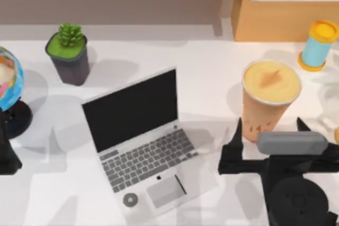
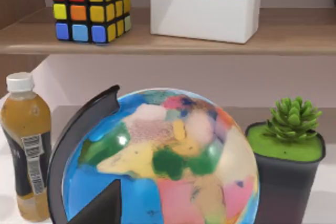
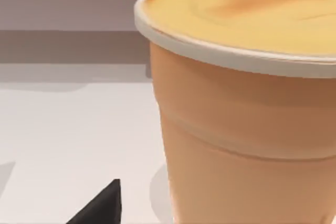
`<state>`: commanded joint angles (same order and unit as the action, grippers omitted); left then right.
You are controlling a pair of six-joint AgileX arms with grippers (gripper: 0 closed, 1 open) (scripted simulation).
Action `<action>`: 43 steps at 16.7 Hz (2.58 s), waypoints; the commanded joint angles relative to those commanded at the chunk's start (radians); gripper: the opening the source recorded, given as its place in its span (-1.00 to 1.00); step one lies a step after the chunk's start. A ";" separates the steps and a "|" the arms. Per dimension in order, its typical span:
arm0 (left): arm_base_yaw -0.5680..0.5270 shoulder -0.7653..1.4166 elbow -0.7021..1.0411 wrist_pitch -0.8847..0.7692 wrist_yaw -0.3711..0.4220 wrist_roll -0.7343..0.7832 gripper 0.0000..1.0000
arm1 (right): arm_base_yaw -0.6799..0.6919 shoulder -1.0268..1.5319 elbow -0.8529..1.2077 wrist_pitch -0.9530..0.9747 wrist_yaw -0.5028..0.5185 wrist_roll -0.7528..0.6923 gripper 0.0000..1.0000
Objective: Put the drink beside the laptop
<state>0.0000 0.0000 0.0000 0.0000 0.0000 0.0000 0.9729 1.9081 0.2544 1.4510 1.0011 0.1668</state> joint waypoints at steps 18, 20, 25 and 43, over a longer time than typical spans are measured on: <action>0.000 0.000 0.000 0.000 0.000 0.000 1.00 | -0.209 0.117 0.143 0.022 -0.204 -0.059 -0.21; 0.000 0.000 0.000 0.000 0.000 0.000 1.00 | -0.209 0.117 0.143 0.022 -0.204 -0.059 -0.51; 0.000 0.000 0.000 0.000 0.000 0.000 1.00 | -0.209 0.117 0.143 0.022 -0.204 -0.059 -1.00; 0.000 0.000 0.000 0.000 0.000 0.000 1.00 | -0.204 0.047 0.151 -0.029 -0.202 -0.054 -1.00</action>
<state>0.0000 0.0000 0.0000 0.0000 0.0000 0.0000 0.7690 1.9552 0.4053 1.4225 0.7987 0.1129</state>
